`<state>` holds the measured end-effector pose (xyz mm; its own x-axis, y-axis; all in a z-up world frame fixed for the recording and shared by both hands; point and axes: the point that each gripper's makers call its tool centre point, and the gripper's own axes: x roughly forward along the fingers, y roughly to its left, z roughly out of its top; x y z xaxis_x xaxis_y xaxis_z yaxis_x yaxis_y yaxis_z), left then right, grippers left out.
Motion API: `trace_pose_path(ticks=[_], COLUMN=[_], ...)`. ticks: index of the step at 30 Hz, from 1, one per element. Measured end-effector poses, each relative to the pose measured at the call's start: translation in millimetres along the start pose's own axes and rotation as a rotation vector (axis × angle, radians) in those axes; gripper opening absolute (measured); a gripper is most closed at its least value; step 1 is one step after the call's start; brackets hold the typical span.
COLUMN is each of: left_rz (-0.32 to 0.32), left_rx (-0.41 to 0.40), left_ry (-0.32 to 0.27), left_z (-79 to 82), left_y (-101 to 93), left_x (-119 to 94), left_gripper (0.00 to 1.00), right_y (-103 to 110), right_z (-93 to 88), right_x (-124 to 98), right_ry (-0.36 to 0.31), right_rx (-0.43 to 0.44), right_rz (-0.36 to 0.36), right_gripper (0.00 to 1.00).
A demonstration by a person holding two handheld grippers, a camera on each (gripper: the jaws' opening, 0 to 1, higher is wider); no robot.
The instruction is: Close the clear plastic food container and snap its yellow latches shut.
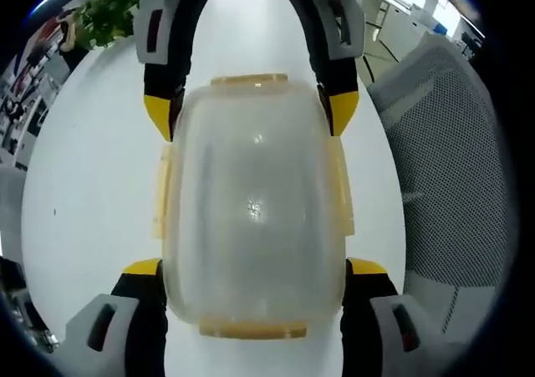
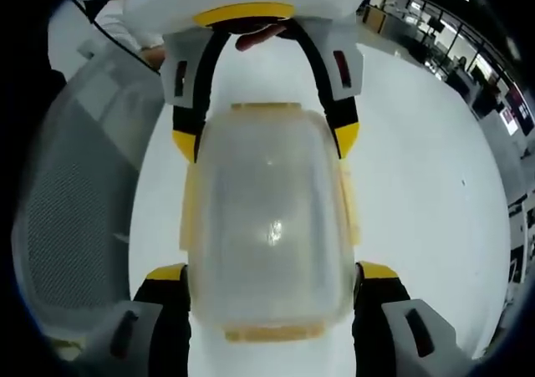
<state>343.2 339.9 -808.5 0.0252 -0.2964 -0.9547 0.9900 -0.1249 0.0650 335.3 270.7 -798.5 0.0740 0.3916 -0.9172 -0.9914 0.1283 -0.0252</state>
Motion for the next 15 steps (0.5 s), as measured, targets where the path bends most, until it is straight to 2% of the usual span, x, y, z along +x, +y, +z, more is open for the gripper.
trace_pose_path(ticks=[15], left_rz=[0.002], left_rx=[-0.006], left_ry=[0.007], left_z=[-27.1], left_y=[-2.0], left_x=[-7.5], left_gripper=[0.87], right_y=[2.7], right_z=[25.6], right_x=[11.3], right_ry=[-0.006], right_rx=[-0.005], right_rz=[0.003], right_gripper=[0.81])
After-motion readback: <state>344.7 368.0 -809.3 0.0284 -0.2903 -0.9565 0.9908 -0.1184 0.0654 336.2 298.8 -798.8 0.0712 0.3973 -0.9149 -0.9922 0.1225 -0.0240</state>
